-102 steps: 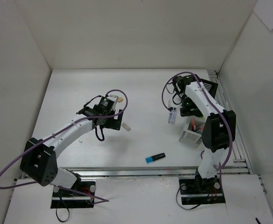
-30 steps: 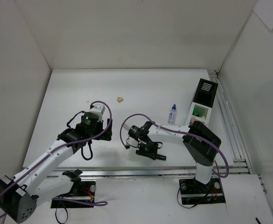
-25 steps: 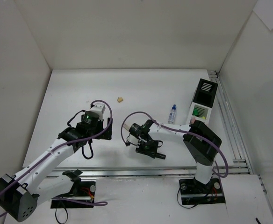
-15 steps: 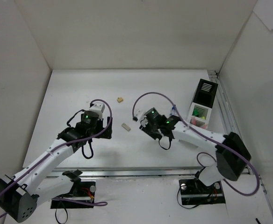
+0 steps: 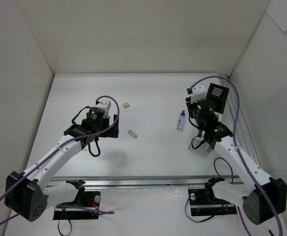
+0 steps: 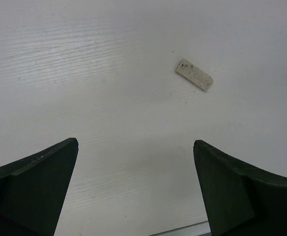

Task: Sort the stationery into containers
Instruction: Place the pen in the storage box.

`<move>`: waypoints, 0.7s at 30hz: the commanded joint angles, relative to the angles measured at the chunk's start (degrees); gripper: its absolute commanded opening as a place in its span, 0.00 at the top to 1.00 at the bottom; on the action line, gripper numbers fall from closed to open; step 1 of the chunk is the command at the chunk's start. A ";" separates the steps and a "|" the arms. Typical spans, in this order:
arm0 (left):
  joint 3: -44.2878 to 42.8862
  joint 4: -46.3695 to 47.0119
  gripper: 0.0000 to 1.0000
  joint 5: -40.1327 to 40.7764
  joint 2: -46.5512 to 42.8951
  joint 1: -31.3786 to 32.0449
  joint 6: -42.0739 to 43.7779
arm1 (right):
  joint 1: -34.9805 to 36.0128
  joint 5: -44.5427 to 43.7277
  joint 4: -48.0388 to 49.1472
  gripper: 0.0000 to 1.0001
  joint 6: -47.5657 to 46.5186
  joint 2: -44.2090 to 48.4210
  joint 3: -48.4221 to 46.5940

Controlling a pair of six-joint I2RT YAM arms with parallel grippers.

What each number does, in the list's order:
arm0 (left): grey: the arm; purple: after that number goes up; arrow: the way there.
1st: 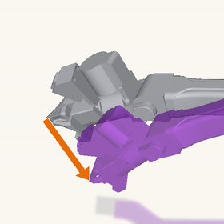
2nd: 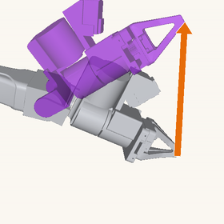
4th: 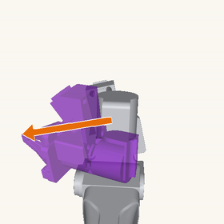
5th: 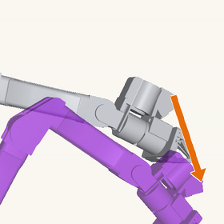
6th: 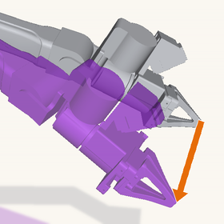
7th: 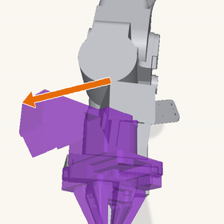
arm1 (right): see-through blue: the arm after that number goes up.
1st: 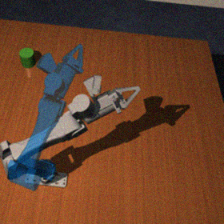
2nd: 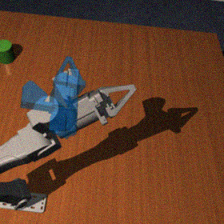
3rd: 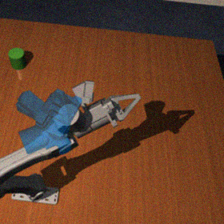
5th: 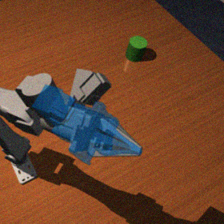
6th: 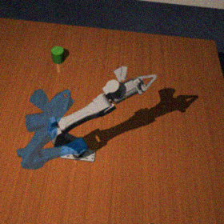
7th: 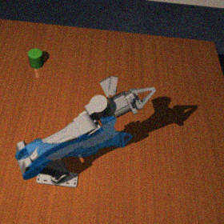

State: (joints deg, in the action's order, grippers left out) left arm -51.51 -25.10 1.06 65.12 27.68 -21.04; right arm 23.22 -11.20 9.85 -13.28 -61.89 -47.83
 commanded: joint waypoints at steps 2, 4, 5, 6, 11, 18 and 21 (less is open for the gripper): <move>-4.82 3.57 0.01 -2.90 2.46 -0.61 0.91 | -7.83 -2.17 5.97 0.94 3.86 0.98 2.30; -5.62 3.31 0.01 -2.90 4.30 -0.61 0.91 | -11.96 -0.85 6.93 0.94 4.92 0.80 3.97; -6.41 3.22 0.01 -2.91 4.83 -0.61 0.91 | -12.93 0.20 8.33 0.94 5.89 0.80 4.67; -6.85 3.13 0.01 -2.91 5.97 -0.61 0.82 | -14.85 0.82 9.22 0.94 6.42 0.98 6.07; -8.78 3.04 0.00 -4.31 8.79 -0.61 0.65 | -19.79 4.87 16.24 0.93 7.56 -0.51 10.30; -9.84 3.39 0.01 -5.02 10.81 -0.61 0.30 | -22.08 6.90 19.69 0.80 8.88 -4.12 11.97; -10.28 3.22 0.01 -5.19 11.43 -0.61 0.12 | -22.17 6.19 19.07 0.62 10.46 -1.41 12.94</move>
State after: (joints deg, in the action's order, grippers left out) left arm -58.26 -24.14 -3.46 76.90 27.35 -21.08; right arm 1.48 -5.21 22.41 -5.15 -66.24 -34.87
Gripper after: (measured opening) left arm 0.996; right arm 0.333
